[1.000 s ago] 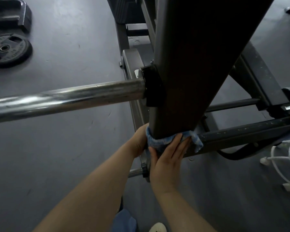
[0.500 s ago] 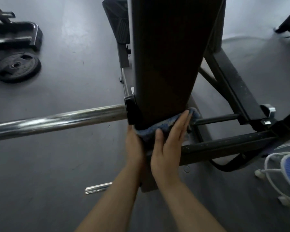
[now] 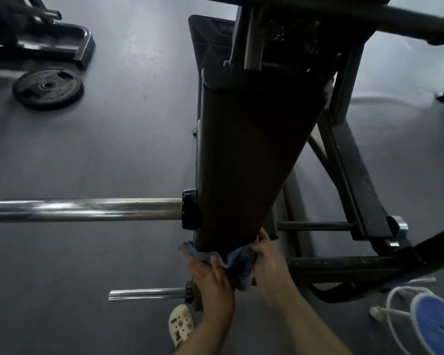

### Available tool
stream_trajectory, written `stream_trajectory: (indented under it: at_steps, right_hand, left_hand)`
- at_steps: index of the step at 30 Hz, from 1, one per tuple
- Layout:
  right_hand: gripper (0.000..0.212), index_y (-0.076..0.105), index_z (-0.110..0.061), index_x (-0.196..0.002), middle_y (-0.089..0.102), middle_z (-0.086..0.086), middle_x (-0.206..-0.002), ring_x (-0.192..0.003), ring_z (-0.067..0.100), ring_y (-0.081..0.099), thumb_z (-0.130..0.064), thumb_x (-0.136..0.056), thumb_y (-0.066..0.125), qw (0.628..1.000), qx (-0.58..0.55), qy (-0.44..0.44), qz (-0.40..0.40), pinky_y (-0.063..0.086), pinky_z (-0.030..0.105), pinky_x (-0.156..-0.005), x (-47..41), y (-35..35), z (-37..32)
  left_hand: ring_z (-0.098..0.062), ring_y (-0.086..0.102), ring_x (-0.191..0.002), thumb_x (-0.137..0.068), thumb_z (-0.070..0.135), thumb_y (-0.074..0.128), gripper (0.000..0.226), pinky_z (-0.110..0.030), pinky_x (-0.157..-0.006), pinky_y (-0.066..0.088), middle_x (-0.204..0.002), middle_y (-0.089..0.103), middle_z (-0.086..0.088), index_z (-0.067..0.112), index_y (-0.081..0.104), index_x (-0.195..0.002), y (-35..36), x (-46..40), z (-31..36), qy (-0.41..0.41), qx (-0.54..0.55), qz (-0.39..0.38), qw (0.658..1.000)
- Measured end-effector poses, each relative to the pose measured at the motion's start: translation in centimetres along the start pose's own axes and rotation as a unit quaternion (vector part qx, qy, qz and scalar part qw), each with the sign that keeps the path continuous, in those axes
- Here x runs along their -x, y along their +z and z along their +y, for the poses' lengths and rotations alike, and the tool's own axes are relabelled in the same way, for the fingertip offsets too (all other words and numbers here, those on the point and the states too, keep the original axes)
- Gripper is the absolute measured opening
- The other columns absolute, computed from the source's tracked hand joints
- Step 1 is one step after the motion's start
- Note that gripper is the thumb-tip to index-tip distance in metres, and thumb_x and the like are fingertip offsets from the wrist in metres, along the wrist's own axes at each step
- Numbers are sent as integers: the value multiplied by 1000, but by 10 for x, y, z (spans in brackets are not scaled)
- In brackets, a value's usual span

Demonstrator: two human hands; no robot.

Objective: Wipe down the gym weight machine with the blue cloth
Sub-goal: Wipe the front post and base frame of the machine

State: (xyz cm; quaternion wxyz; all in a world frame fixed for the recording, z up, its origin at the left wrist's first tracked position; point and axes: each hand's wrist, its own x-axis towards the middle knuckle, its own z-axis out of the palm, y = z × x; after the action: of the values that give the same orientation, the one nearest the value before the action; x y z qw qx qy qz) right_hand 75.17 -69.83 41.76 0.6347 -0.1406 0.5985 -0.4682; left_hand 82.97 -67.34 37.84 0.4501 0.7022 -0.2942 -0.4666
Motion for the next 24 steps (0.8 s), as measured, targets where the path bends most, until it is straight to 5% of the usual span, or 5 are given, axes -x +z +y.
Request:
stream_trajectory:
  at_steps: [4, 10, 16, 20, 24]
  right_hand:
    - [30, 59, -10, -102, 65, 12, -90, -72, 24, 66, -6, -97, 30, 988, -117, 87, -55, 52, 25, -44, 17, 8, -51]
    - [49, 54, -10, -58, 55, -2, -45, -43, 5, 55, -3, -96, 25, 994, -52, 59, -72, 43, 26, -54, 16, 18, -100]
    - [37, 66, -14, -70, 69, 0, -66, -71, 14, 63, -22, -96, 41, 983, 62, 117, -130, 51, 28, -67, -10, 12, -96]
    - [44, 75, -8, -80, 73, 9, -82, -75, 17, 64, -22, -98, 37, 955, 101, 193, -201, 54, 34, -79, -25, 10, -99]
    - [50, 74, -14, -74, 73, 1, -73, -72, 13, 68, -25, -98, 32, 926, 92, 235, -282, 56, 28, -69, -34, 1, -95]
  left_hand:
    - [-23, 6, -144, -97, 19, 43, 70, -16, -111, 3, -157, 2, -12, 8, -4, -148, 22, 16, 37, -41, 31, 53, 997]
    - [-26, 2, -145, -41, 102, 16, 145, -20, -110, 2, -156, -2, -14, 5, -5, -147, 39, 17, 58, -29, 64, 129, 989]
    - [-12, 9, -141, -60, 94, 18, 126, -3, -106, 3, -156, 5, -11, 6, 0, -149, 55, 14, 59, -2, 77, 203, 976]
    - [-22, 13, -144, -77, 64, 27, 95, -27, -117, 7, -157, 10, -11, 8, 4, -150, 74, 7, 41, -39, 102, 252, 962]
    - [-26, 29, -138, -70, 85, 27, 107, -43, -115, 23, -152, 25, -9, 15, 15, -149, 87, 0, 18, -57, 155, 332, 929]
